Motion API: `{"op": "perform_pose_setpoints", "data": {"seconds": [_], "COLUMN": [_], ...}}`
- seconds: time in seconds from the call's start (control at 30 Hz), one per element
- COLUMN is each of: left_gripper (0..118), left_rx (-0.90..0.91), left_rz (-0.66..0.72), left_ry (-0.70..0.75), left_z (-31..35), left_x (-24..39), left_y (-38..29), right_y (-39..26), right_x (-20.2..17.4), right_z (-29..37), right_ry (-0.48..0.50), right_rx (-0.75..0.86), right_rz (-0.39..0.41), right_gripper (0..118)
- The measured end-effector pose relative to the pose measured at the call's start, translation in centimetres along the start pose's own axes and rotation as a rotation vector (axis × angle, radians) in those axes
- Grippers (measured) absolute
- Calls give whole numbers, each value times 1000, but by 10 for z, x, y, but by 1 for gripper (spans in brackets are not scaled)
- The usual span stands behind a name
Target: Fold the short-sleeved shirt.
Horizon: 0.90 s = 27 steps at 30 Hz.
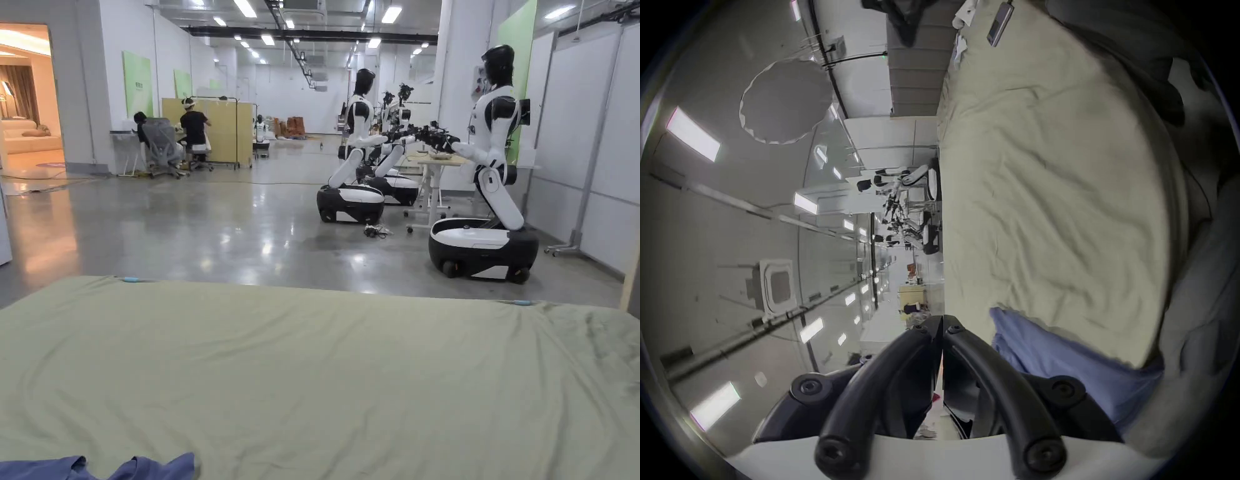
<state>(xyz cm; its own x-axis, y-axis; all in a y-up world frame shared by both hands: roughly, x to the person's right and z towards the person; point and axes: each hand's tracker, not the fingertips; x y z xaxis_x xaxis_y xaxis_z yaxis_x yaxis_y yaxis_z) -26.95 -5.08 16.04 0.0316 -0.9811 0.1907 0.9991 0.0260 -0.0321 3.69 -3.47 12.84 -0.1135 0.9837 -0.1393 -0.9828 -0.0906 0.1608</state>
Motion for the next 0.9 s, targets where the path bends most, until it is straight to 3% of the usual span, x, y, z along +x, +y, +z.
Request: {"op": "perform_pose_setpoints", "data": {"seconds": [0.03, 0.1, 0.13, 0.23, 0.27, 0.37, 0.43, 0.47, 0.57, 0.9], "left_gripper": [3, 3, 3, 3, 3, 3, 3, 3, 3, 3], "left_rx": [-10, -14, -26, -6, 23, 149, 184, 172, 148, 132], "left_rz": [119, 338, 471, 924, 1076, 1604, 1768, 1750, 1679, 1588], "left_ry": [20, 31, 69, 77, 67, 6, 0, 43, 72, 56], "left_z": [0, 1, 1, 8, 12, 17, 15, 16, 18, 27], "left_x": [-10, -32, -47, -90, -100, -114, -116, -115, -117, -113], "left_y": [3, 1, -1, -20, -29, -60, -69, -66, -57, -44], "right_y": [-1, 1, 1, -12, -18, -34, -37, -37, -35, -36], "right_x": [-2, 4, 16, 52, 58, 62, 63, 65, 68, 72], "right_z": [-2, -8, -12, -13, -14, -14, -11, -8, 0, 1], "right_ry": [-5, -40, -47, -3, -2, -8, 12, 11, -37, -28], "right_rx": [-11, -62, -83, -72, -70, -26, 18, 34, 58, 42], "right_rz": [-8, -149, -314, -927, -1097, -1435, -1586, -1640, -1689, -1734], "right_gripper": [0, 0, 0, 0, 0, 0, 0, 0, 0, 0]}}
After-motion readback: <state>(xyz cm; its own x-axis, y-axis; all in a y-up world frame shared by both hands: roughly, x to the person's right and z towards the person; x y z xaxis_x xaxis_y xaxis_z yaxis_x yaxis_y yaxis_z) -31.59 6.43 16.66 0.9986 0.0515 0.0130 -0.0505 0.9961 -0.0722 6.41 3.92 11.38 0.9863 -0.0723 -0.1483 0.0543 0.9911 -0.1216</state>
